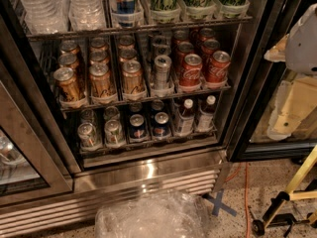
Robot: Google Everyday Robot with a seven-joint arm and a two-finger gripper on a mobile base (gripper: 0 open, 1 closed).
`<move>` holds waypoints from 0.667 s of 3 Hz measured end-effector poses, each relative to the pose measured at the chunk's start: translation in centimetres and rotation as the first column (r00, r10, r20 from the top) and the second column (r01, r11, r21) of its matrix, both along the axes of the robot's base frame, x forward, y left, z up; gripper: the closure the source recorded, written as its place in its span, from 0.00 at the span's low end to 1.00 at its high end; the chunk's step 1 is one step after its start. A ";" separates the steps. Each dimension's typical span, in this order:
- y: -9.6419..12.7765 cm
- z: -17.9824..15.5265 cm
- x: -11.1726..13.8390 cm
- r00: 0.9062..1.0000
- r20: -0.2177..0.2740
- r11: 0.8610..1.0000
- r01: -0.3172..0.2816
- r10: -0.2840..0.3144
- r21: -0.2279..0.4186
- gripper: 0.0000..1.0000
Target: Pick coke can from middle shelf of fridge
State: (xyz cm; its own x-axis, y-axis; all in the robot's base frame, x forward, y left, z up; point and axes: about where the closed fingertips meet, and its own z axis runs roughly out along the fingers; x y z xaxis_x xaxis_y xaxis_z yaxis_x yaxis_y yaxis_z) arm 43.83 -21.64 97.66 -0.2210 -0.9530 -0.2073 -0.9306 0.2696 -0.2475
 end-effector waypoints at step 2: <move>0.9 -1.4 0.2 0.998 0.013 0.994 0.053 -0.055 0.098 0.00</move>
Offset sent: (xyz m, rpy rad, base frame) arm 0.0142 0.0373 -0.0667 0.5259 -0.0684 -0.2897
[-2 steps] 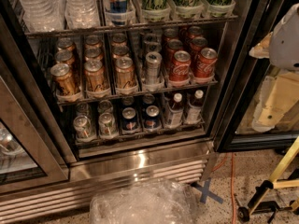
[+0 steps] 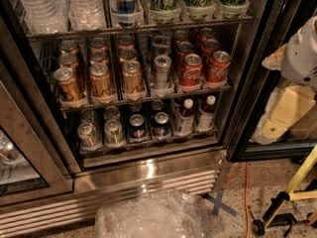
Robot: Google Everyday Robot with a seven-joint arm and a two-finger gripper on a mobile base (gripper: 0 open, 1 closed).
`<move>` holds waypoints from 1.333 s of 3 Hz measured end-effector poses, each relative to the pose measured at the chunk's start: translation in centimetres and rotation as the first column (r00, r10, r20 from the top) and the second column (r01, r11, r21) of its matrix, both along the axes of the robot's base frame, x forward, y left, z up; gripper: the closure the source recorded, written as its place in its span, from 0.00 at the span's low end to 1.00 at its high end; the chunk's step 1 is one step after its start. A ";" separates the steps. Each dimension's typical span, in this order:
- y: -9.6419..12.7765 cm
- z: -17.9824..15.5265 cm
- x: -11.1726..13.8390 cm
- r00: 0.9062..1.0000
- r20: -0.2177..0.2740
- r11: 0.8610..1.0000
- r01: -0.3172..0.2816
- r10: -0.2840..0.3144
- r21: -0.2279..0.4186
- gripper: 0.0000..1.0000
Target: Pick coke can from middle shelf of fridge
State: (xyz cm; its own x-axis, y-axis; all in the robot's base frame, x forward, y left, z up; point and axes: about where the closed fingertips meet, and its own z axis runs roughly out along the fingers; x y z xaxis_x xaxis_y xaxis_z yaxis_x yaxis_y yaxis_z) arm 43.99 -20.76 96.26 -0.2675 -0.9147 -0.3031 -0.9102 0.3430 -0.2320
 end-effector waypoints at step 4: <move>6.6 -12.4 4.1 0.838 -0.248 0.588 0.523 -0.486 0.616 0.00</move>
Offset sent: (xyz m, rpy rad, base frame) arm 0.0647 0.0633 -0.1156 0.8992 -0.1309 -0.6467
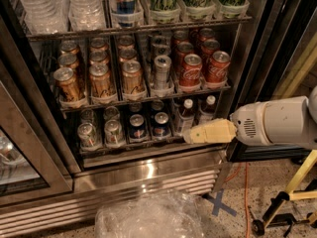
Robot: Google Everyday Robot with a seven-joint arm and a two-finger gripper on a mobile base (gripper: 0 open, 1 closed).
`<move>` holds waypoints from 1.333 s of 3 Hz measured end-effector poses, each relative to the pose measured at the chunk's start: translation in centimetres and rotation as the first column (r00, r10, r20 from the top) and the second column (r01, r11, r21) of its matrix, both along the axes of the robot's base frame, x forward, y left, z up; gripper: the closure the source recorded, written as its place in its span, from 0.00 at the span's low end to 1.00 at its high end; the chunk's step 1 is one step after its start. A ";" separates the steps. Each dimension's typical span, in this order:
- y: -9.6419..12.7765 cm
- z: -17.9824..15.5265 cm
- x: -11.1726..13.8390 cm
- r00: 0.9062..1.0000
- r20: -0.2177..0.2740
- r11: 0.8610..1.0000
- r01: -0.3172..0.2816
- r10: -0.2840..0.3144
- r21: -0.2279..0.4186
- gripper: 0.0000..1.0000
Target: Pick coke can from middle shelf of fridge
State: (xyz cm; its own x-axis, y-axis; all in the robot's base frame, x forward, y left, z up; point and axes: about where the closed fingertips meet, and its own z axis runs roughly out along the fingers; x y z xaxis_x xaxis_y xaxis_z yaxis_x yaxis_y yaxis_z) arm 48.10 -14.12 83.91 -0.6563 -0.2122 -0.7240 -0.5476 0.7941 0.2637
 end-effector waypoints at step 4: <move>-1.5 2.5 5.0 0.964 0.222 0.987 0.159 -0.148 -0.031 0.00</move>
Offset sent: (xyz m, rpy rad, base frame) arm 0.0176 -0.0076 0.0095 -0.0025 -0.0622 -0.0556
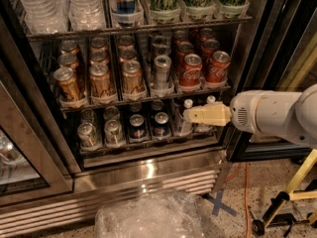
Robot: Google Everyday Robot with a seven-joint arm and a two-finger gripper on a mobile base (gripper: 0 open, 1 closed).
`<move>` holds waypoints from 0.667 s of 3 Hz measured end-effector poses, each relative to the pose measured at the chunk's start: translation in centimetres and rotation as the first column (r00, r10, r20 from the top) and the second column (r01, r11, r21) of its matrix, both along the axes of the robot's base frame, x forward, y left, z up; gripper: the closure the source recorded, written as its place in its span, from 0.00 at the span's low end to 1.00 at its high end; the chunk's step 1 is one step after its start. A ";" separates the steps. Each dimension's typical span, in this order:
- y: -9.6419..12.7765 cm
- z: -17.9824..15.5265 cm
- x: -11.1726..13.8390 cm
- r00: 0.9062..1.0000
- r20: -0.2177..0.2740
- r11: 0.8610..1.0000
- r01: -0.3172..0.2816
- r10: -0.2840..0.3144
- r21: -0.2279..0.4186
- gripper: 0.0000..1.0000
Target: Pick coke can from middle shelf of fridge
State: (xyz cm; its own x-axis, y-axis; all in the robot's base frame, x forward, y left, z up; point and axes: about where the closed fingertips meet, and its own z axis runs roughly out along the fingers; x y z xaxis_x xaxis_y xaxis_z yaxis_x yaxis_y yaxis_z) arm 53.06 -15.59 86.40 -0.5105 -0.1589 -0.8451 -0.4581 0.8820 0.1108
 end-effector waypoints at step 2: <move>-0.7 2.3 3.1 0.978 0.186 0.993 0.107 -0.096 -0.047 0.00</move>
Offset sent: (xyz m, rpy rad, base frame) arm 0.0169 0.0029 0.0060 -0.0506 -0.1014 -0.0436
